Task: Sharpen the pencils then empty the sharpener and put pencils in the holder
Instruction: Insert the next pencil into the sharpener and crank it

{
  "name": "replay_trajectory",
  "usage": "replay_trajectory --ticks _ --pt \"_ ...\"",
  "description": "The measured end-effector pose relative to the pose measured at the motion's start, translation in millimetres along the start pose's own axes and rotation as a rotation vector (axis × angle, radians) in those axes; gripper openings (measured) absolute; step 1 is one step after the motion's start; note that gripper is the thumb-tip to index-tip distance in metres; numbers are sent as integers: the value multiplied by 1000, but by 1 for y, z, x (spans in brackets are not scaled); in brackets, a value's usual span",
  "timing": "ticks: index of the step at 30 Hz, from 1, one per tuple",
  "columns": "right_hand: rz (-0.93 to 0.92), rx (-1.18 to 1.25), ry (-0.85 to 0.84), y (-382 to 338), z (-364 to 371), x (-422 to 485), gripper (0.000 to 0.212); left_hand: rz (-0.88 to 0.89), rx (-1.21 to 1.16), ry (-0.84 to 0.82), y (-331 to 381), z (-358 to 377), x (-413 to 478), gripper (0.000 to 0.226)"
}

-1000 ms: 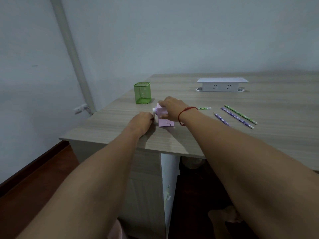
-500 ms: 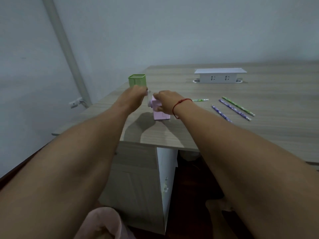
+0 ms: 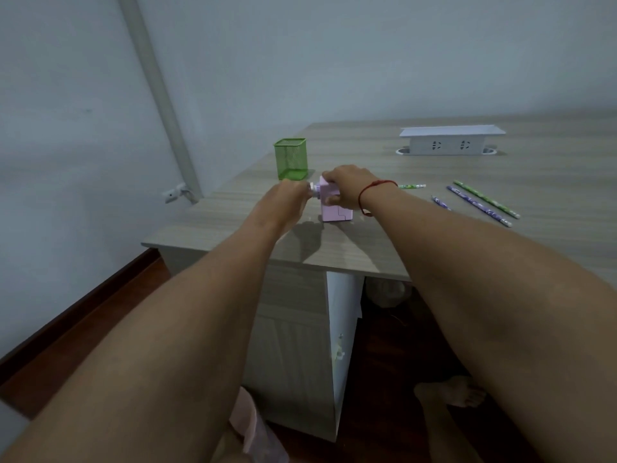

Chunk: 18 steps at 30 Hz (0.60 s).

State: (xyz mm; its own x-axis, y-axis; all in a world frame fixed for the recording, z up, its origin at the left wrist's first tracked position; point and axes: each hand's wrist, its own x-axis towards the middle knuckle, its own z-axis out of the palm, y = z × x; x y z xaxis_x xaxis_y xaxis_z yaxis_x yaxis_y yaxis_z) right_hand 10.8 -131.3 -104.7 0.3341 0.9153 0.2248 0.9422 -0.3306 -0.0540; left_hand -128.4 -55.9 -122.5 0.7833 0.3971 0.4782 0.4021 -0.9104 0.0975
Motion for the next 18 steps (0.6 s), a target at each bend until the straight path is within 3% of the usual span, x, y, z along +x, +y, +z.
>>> replay_trajectory --ticks 10,18 --pt "-28 2 42 4 7 2 36 -4 123 -254 -12 30 2 24" --pt "-63 23 15 5 13 7 43 -38 292 -202 -21 42 25 22"
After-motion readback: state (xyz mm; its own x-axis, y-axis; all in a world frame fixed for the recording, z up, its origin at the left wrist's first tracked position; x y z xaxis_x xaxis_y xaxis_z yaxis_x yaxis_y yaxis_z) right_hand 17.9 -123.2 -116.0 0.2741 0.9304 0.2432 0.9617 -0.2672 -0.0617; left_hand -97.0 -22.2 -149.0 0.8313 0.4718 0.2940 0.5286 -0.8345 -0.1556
